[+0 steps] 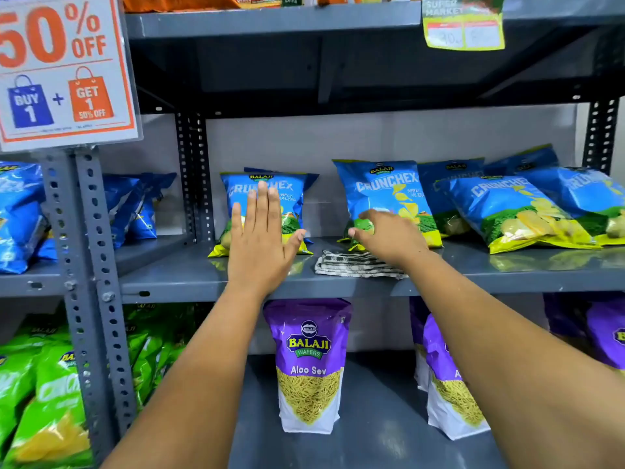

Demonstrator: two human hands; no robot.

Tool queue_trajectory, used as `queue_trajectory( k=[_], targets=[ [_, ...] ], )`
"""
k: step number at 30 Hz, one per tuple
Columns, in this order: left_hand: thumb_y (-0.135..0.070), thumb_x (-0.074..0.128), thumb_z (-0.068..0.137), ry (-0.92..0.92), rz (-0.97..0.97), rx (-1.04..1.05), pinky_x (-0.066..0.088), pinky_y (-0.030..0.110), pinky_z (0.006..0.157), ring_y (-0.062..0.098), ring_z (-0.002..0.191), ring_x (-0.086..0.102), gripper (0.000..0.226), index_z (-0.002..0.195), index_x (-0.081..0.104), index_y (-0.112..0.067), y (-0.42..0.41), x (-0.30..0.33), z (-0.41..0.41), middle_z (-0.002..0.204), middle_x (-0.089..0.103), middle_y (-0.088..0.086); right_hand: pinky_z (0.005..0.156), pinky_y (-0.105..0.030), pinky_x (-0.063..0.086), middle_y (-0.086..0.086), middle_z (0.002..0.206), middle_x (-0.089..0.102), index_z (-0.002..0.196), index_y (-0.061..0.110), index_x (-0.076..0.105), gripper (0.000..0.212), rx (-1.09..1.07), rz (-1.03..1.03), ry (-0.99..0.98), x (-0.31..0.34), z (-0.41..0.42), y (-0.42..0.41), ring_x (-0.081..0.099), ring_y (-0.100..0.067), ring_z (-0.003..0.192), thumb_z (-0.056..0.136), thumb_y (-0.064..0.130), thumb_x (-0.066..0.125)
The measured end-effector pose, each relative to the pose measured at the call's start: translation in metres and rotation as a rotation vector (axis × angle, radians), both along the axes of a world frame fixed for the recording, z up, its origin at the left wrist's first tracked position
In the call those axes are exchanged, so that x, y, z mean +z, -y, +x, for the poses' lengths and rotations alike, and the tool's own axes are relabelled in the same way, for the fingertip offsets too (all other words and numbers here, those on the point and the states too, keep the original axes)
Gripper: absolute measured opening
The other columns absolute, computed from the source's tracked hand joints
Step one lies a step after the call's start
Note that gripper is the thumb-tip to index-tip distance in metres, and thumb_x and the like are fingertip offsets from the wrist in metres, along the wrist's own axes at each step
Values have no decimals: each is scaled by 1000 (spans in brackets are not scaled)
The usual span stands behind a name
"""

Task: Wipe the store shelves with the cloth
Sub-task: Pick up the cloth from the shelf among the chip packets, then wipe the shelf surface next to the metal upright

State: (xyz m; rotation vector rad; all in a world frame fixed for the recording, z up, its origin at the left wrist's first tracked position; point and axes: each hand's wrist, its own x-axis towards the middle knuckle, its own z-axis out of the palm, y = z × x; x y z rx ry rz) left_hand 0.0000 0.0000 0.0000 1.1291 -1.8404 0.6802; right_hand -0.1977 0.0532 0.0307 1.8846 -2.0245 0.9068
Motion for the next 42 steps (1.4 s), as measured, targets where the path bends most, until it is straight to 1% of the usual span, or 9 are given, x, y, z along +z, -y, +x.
queue_trajectory(
  k=[3,10,17,26,29,32,36,39,42],
  targets=[
    [-60,4,88,51,-7,-33,-5,39,111,31,138,23,82,141,17,1,2,-29,2,150,26,20,93,-40,42,-23,129,54,116,4,53,56,-93,293,-90,-12,6,5,49,-36,118,92,50,33],
    [-61,7,88,72,39,13,-7,37,111,27,138,15,79,141,19,-4,17,-83,5,150,26,17,94,-42,41,-16,130,54,115,8,55,62,-178,326,-303,-3,24,17,50,-34,118,89,59,31],
    [-57,19,90,47,-28,-13,-8,36,112,25,137,12,73,141,19,-6,20,-86,7,150,27,16,116,-36,13,-2,155,22,141,21,28,72,186,593,-38,-8,9,30,21,-21,141,83,60,43],
    [-54,9,92,-20,272,102,1,38,113,29,137,11,71,140,19,-3,0,-228,97,150,19,15,73,-42,44,-26,105,64,89,20,58,36,6,13,-104,-43,31,8,58,-42,95,78,54,58],
    [-55,5,92,-73,426,273,-12,33,114,30,137,11,73,140,18,-1,-8,-284,148,149,25,21,76,-41,48,-19,97,69,103,23,55,44,99,-287,148,-74,51,-6,63,-28,88,74,56,55],
    [-54,4,93,-71,498,367,-18,31,114,30,139,2,74,138,21,1,-9,-309,175,147,30,23,67,-20,48,15,71,65,94,32,57,32,271,-413,523,-124,90,-20,54,7,63,72,55,57],
    [-54,5,93,-125,415,451,-18,34,114,18,142,-16,72,141,15,-1,15,-318,190,152,16,20,56,4,39,44,63,61,86,36,61,19,371,-132,841,-218,147,-17,53,20,59,68,40,60],
    [-52,8,94,-96,299,473,-15,37,115,16,141,-20,67,144,-7,-10,37,-331,202,154,-24,4,58,7,39,33,61,66,95,25,62,22,385,67,1042,-280,172,-2,56,21,62,75,33,67],
    [-47,16,96,-58,162,466,-11,41,117,20,143,-15,66,143,-9,-9,52,-345,210,153,-25,4,54,4,44,27,63,69,87,23,68,14,381,271,1155,-313,190,22,58,19,54,84,11,60]
  ],
)
